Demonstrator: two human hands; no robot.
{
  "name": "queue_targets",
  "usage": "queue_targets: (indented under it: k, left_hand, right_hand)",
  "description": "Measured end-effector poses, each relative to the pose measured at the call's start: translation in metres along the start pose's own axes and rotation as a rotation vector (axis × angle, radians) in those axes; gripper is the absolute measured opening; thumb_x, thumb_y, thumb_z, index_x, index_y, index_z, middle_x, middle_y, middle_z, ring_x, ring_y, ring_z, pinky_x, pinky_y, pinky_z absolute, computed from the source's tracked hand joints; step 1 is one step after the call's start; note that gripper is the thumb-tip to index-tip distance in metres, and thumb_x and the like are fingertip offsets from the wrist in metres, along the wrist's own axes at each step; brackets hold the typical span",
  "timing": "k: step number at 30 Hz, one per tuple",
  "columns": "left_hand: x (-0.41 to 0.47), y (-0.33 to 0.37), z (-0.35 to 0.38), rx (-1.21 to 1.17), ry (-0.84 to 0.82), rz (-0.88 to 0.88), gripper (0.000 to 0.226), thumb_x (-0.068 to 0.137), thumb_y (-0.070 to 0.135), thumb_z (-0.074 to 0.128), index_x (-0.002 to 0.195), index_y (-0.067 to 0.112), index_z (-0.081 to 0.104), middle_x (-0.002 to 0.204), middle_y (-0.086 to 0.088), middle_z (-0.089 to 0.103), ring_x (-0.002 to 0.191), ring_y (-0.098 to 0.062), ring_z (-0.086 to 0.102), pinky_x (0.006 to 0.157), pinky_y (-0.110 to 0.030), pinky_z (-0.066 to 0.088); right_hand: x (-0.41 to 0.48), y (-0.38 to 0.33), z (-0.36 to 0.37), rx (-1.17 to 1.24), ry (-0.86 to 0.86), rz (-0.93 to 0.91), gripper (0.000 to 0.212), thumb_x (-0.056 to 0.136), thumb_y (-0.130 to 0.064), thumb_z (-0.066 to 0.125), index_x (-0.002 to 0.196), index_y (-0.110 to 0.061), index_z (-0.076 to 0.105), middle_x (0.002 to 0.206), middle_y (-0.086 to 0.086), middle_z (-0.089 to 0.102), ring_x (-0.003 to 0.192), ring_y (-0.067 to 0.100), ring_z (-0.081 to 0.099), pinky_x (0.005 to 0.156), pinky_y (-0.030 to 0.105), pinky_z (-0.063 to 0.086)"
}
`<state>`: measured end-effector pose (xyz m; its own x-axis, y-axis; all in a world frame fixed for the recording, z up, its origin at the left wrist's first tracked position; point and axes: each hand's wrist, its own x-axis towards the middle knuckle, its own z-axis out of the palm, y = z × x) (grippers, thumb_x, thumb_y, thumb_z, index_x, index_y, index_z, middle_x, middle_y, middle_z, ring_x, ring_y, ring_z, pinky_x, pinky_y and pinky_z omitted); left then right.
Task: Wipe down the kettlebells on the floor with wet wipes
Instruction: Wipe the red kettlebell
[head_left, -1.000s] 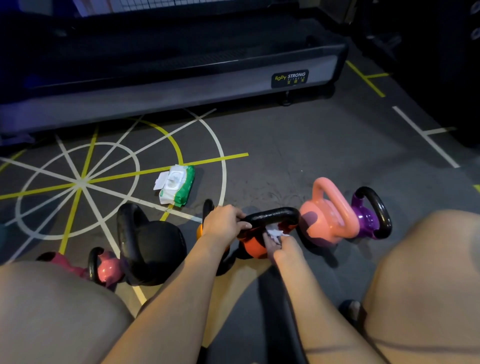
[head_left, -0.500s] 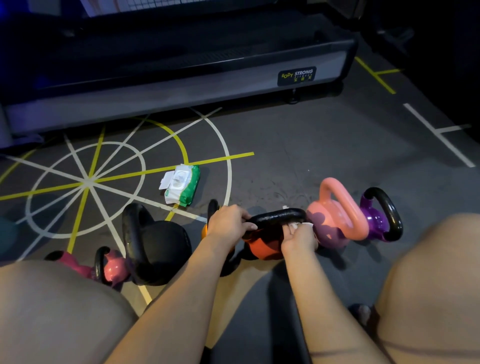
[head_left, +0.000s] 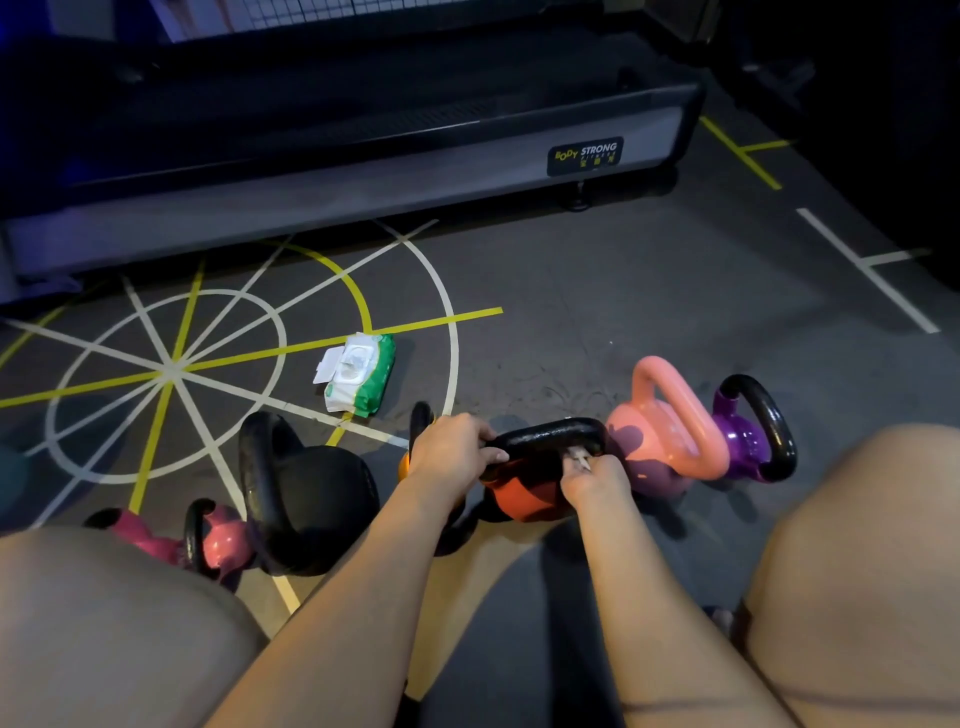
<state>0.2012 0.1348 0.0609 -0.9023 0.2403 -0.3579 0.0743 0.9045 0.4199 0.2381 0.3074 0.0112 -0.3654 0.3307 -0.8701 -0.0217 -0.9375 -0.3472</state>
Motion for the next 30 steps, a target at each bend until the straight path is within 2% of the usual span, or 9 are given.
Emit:
queue_targets:
  k: [4,7,9,12,16,19,24,27,30]
  left_hand:
    - [0.001,0.002,-0.001,0.019,0.005,0.001,0.031,0.085,0.042,0.078,0.113,0.029,0.075,0.107,0.002,0.076,0.105,-0.02,0.068,0.093,-0.04,0.055]
    - [0.002,0.001,0.0,0.004,0.008,-0.015,0.032,0.084,0.044,0.079,0.112,0.029,0.075,0.106,0.003,0.076,0.104,-0.018,0.068,0.092,-0.04,0.055]
    - [0.001,0.0,0.001,-0.002,0.015,-0.021,0.031,0.084,0.044,0.079,0.112,0.03,0.075,0.105,0.004,0.076,0.103,-0.018,0.068,0.092,-0.04,0.055]
    - [0.001,-0.001,0.002,0.0,0.019,-0.003,0.027,0.086,0.043,0.077,0.11,0.03,0.076,0.103,0.005,0.076,0.101,-0.017,0.068,0.091,-0.04,0.055]
    - [0.002,-0.003,0.001,0.0,0.022,0.011,0.026,0.084,0.044,0.077,0.107,0.032,0.078,0.1,0.005,0.076,0.099,-0.017,0.068,0.089,-0.037,0.055]
    - [0.003,-0.004,0.001,-0.016,0.024,0.007,0.027,0.083,0.045,0.078,0.106,0.032,0.078,0.099,0.005,0.077,0.098,-0.017,0.068,0.088,-0.036,0.055]
    - [0.006,-0.007,0.0,-0.035,0.023,0.009,0.029,0.081,0.045,0.081,0.105,0.03,0.078,0.098,0.006,0.077,0.099,-0.015,0.069,0.09,-0.036,0.055]
    - [0.007,-0.008,0.0,-0.019,0.021,0.018,0.028,0.082,0.046,0.08,0.105,0.031,0.078,0.098,0.007,0.077,0.099,-0.015,0.069,0.089,-0.036,0.055]
    - [0.006,-0.007,0.001,0.016,0.028,0.038,0.025,0.083,0.047,0.077,0.104,0.033,0.079,0.095,0.007,0.077,0.097,-0.016,0.068,0.085,-0.034,0.054]
  right_hand:
    - [-0.006,0.01,0.0,0.086,-0.069,-0.071,0.031,0.107,-0.007,0.027,0.098,-0.005,0.057,0.122,0.017,0.061,0.113,0.027,0.062,0.107,0.039,0.045]
    - [-0.017,0.025,-0.009,0.018,-0.057,-0.183,0.013,0.102,-0.004,0.046,0.1,-0.003,0.059,0.096,0.013,0.061,0.076,0.017,0.063,0.084,0.033,0.059]
    - [-0.015,0.04,-0.014,-0.032,-0.095,-0.248,0.015,0.101,-0.005,0.049,0.112,0.0,0.06,0.1,0.016,0.063,0.077,0.016,0.065,0.07,0.027,0.06]
    - [-0.015,0.058,-0.018,-0.053,-0.206,-0.248,0.014,0.104,-0.005,0.045,0.111,-0.001,0.056,0.097,0.018,0.066,0.082,0.021,0.069,0.082,0.034,0.058]
    - [-0.022,0.082,-0.024,-0.241,-0.269,-0.256,0.015,0.102,-0.002,0.047,0.107,0.0,0.061,0.09,0.014,0.071,0.079,0.02,0.072,0.07,0.026,0.06]
    - [-0.026,0.09,-0.031,-0.414,-0.302,-0.319,0.013,0.097,-0.001,0.052,0.101,-0.004,0.064,0.087,0.012,0.073,0.08,0.018,0.07,0.071,0.026,0.057]
    - [-0.021,0.092,-0.051,-0.939,-0.371,-0.697,0.017,0.095,-0.01,0.061,0.084,-0.016,0.073,0.075,-0.007,0.07,0.073,0.008,0.061,0.07,0.024,0.045]
    - [-0.018,0.089,-0.054,-1.327,-0.287,-0.93,0.019,0.09,-0.009,0.062,0.092,-0.02,0.078,0.084,0.0,0.075,0.079,0.017,0.067,0.069,0.029,0.048]
    - [-0.018,0.081,-0.042,-1.474,-0.204,-1.046,0.015,0.089,-0.011,0.061,0.088,-0.016,0.075,0.09,0.008,0.072,0.087,0.028,0.066,0.068,0.03,0.041]
